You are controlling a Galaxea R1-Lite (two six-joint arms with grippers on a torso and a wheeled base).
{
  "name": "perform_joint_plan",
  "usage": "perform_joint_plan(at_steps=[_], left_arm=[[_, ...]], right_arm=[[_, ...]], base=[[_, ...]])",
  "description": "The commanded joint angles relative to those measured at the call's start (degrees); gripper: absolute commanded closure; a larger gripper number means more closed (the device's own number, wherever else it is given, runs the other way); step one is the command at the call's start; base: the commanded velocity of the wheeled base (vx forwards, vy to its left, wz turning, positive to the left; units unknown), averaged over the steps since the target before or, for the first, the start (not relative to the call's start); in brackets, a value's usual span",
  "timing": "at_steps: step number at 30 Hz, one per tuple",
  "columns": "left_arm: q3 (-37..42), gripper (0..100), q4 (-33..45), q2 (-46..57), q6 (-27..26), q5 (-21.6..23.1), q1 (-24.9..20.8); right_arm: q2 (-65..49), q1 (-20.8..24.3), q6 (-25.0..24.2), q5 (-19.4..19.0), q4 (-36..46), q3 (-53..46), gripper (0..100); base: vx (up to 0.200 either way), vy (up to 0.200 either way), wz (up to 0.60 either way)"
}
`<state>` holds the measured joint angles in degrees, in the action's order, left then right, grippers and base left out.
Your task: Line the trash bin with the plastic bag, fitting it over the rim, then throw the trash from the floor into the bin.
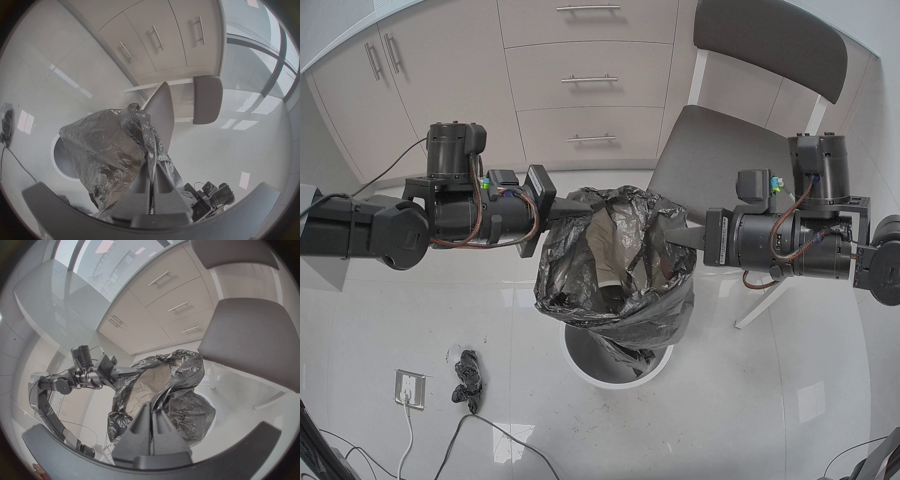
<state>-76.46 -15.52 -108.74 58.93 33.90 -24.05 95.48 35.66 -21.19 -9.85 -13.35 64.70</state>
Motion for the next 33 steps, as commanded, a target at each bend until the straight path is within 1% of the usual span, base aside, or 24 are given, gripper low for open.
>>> perform_joint_plan(at_steps=[1,8,16,19,24,28,29,31,32,33], left_arm=[[0.52,100,0.58,-1.91,0.05,-1.56,-2.4],[1.05,100,2.6,-3.23,0.05,-3.14,-5.04],[1.66,100,2.34,-4.99,0.05,-3.23,-5.65],[1.31,100,1.98,-5.43,0.05,-3.23,-5.74],[0.7,100,1.72,-8.42,-0.13,-3.32,-6.27],[0.79,100,1.72,-9.74,-0.22,-3.58,-6.18],[0.7,100,1.63,-10.79,-0.39,-4.63,-6.01],[0.7,100,1.63,-10.97,-0.48,-4.81,-6.01],[0.43,100,1.72,-11.93,-0.66,-6.22,-5.74],[0.52,100,1.72,-12.02,-0.66,-6.39,-5.65]], right_arm=[[-2.14,-0.76,0.09,0.01,-0.01,-3.26,100],[-3.81,-1.03,0.09,-0.08,-0.01,-7.74,100],[-3.81,-1.47,0.01,-0.17,-0.01,-10.03,100],[-3.72,-2.52,0.01,-0.17,-0.1,-10.47,100],[-2.31,-4.46,0.01,-0.43,-4.32,-13.02,100],[-1.26,-5.07,0.01,-0.43,-7.48,-14.25,100],[-0.55,-5.16,0.01,-0.43,-8.54,-14.42,100],[-0.38,-5.16,0.01,-0.52,-8.71,-14.51,100],[0.85,-5.07,-0.08,-0.52,-9.24,-14.51,100],[1.29,-4.98,0.01,-0.52,-9.33,-14.51,100]], base=[[0.0,0.0,0.0],[0.0,0.0,0.0],[0.0,0.0,0.0],[0.0,0.0,0.0],[0.0,0.0,0.0],[0.0,0.0,0.0],[0.0,0.0,0.0],[0.0,0.0,0.0],[0.0,0.0,0.0],[0.0,0.0,0.0]])
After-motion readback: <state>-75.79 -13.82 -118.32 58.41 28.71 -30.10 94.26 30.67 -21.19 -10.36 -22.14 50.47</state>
